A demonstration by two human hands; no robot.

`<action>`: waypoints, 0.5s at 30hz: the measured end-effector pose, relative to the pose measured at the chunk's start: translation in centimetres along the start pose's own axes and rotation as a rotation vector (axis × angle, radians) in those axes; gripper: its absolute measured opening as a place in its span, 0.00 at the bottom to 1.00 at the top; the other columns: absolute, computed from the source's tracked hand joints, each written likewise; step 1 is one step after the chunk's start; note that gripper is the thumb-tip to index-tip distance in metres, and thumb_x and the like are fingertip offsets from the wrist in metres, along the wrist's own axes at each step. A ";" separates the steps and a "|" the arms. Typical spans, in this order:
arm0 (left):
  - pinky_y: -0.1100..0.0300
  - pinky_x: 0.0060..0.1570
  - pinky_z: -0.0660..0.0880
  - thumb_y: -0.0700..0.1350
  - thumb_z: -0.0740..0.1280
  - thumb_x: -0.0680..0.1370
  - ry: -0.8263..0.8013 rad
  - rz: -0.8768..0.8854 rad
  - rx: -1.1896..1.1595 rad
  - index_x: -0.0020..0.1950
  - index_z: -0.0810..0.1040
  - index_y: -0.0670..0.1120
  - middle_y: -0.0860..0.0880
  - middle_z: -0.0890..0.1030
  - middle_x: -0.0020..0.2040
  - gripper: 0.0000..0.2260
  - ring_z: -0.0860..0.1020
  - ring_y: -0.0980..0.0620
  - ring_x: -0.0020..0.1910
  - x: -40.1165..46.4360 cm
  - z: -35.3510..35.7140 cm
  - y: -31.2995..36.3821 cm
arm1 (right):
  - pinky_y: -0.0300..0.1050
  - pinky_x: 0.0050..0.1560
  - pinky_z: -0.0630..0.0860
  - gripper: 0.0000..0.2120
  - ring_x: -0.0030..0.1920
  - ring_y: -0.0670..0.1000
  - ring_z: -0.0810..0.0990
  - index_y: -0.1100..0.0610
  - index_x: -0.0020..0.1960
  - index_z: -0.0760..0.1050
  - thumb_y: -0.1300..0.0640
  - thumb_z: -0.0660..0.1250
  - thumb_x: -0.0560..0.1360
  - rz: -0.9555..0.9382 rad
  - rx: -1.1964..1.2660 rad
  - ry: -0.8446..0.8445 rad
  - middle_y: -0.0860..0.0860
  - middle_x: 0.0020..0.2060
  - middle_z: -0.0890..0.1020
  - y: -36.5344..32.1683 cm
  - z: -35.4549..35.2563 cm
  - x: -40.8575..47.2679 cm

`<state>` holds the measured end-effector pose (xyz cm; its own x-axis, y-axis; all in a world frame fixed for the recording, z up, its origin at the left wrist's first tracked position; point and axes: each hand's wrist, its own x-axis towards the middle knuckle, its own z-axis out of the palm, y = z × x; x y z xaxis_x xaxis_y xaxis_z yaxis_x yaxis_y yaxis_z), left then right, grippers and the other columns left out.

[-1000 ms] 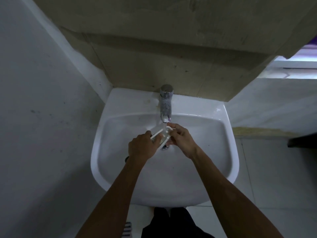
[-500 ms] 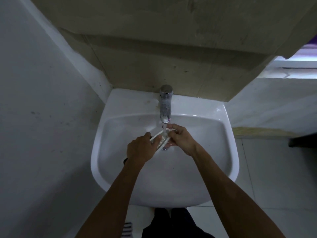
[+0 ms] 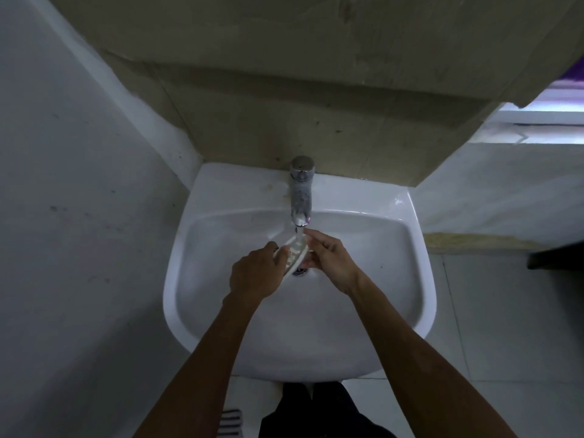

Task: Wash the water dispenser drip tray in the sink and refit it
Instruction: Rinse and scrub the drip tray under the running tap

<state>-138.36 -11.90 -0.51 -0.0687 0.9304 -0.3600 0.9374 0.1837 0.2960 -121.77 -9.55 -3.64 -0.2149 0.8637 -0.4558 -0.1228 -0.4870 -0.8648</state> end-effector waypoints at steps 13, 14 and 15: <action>0.49 0.50 0.74 0.61 0.48 0.81 -0.175 0.003 -0.367 0.51 0.69 0.48 0.43 0.80 0.48 0.19 0.78 0.40 0.48 0.3 0.8 -0.6 | 0.56 0.57 0.77 0.16 0.51 0.59 0.81 0.63 0.65 0.77 0.60 0.67 0.79 0.021 0.057 -0.030 0.61 0.56 0.83 0.0 0.2 0.6; 0.49 0.49 0.74 0.63 0.49 0.81 -0.178 -0.005 -0.367 0.51 0.70 0.48 0.43 0.80 0.47 0.21 0.78 0.41 0.47 0.3 0.7 -0.5 | 0.54 0.56 0.77 0.14 0.50 0.58 0.81 0.63 0.65 0.78 0.61 0.66 0.80 0.017 0.058 -0.036 0.62 0.56 0.84 -0.1 0.1 0.5; 0.50 0.49 0.74 0.64 0.49 0.80 -0.184 -0.016 -0.374 0.50 0.70 0.47 0.43 0.80 0.46 0.22 0.78 0.41 0.46 0.3 0.7 -0.4 | 0.53 0.55 0.77 0.14 0.50 0.57 0.81 0.63 0.64 0.78 0.62 0.65 0.80 0.015 0.061 -0.045 0.62 0.55 0.84 -0.2 0.0 0.4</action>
<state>-138.53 -11.86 -1.35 0.0118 0.8605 -0.5093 0.7460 0.3316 0.5776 -121.87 -9.13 -3.63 -0.2605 0.8503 -0.4574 -0.1779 -0.5079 -0.8428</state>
